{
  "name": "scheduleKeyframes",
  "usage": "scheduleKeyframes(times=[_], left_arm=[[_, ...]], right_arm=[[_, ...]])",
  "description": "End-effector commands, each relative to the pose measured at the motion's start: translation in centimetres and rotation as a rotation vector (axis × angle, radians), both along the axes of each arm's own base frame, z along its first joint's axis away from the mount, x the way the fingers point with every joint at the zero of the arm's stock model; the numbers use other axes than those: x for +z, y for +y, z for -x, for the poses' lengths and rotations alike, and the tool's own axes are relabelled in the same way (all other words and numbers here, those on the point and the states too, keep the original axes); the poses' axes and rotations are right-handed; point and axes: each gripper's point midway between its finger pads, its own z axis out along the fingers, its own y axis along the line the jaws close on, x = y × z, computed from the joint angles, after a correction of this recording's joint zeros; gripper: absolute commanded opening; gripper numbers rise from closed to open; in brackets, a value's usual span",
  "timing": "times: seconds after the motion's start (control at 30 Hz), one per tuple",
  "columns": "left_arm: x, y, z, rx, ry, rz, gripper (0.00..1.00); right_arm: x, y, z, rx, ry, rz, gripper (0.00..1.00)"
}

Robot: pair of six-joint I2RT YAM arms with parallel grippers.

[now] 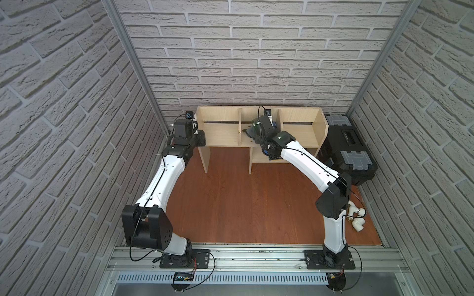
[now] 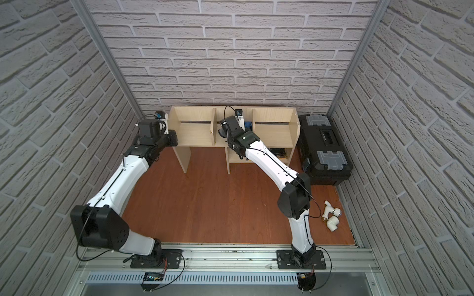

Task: Wipe the bookshelf clean with a cloth
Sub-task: Wipe the dust from the shelf.

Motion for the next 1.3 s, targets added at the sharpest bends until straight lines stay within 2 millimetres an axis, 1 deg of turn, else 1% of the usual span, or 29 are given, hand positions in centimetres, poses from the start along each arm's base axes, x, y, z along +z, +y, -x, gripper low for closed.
scheduleKeyframes(times=[0.0,0.03,0.07,0.23,0.27,0.3,0.37,0.43,0.5,0.57,0.6,0.67,0.7,0.83,0.9,0.97,1.03,1.13,1.17,1.2,1.27], left_arm=[[-1.0,-1.9,1.0,-0.037,0.042,0.152,0.00],[-1.1,-2.0,1.0,-0.039,0.044,0.157,0.00],[-1.0,-2.0,1.0,-0.041,0.042,0.159,0.00],[-1.1,-2.0,1.0,-0.042,0.044,0.159,0.00],[-1.2,-2.0,1.0,-0.040,0.046,0.159,0.00],[-1.1,-2.0,1.0,-0.040,0.045,0.158,0.00],[-1.0,-1.9,1.0,-0.038,0.043,0.159,0.00],[-1.0,-1.9,1.0,-0.037,0.040,0.158,0.00],[-1.0,-1.8,1.0,-0.034,0.042,0.162,0.00],[-1.1,-1.7,1.0,-0.032,0.043,0.168,0.00],[-1.0,-1.6,1.0,-0.031,0.043,0.169,0.00],[-1.0,-1.5,1.0,-0.029,0.042,0.167,0.00],[-1.0,-1.5,1.0,-0.026,0.041,0.165,0.00],[-0.8,-1.4,1.1,-0.024,0.035,0.161,0.00],[-0.9,-1.5,1.1,-0.026,0.036,0.162,0.00],[-1.0,-1.5,1.1,-0.024,0.040,0.162,0.00],[-1.1,-1.5,1.1,-0.026,0.041,0.163,0.00],[-1.0,-1.5,1.1,-0.025,0.039,0.163,0.00],[-0.9,-1.5,1.1,-0.025,0.037,0.161,0.00],[-0.9,-1.4,1.1,-0.025,0.036,0.161,0.00],[-0.7,-1.5,1.2,-0.027,0.033,0.161,0.00]], right_arm=[[0.0,4.8,-1.6,0.192,-0.004,-0.148,0.03],[0.4,5.6,-1.7,0.221,-0.012,-0.176,0.03],[0.8,5.9,-1.7,0.223,-0.024,-0.186,0.03],[3.5,5.6,-2.0,0.210,-0.100,-0.208,0.03],[4.1,5.2,-2.1,0.198,-0.116,-0.190,0.03],[4.7,4.6,-2.1,0.170,-0.130,-0.169,0.03],[5.7,2.3,-2.0,0.080,-0.162,-0.099,0.03],[6.3,0.0,-1.6,-0.013,-0.171,-0.019,0.03],[6.0,-1.7,-1.0,-0.074,-0.148,0.030,0.03],[4.7,-2.5,-0.1,-0.098,-0.098,0.047,0.03],[4.1,-2.4,0.4,-0.094,-0.077,0.039,0.03],[2.4,-1.6,1.5,-0.060,-0.043,0.006,0.03],[2.6,-1.4,2.3,-0.043,-0.046,-0.022,0.03],[-0.1,0.5,5.0,0.030,0.034,-0.095,0.03],[-0.8,1.2,6.1,0.046,0.050,-0.131,0.03],[-0.9,2.4,6.4,0.087,0.052,-0.194,0.03],[-0.3,3.8,6.0,0.132,0.052,-0.231,0.03],[0.9,4.8,4.1,0.147,0.046,-0.187,0.03],[0.3,5.0,3.3,0.145,0.060,-0.156,0.03],[0.5,5.1,2.5,0.137,0.055,-0.143,0.03],[1.7,4.6,1.0,0.112,0.021,-0.137,0.03]])
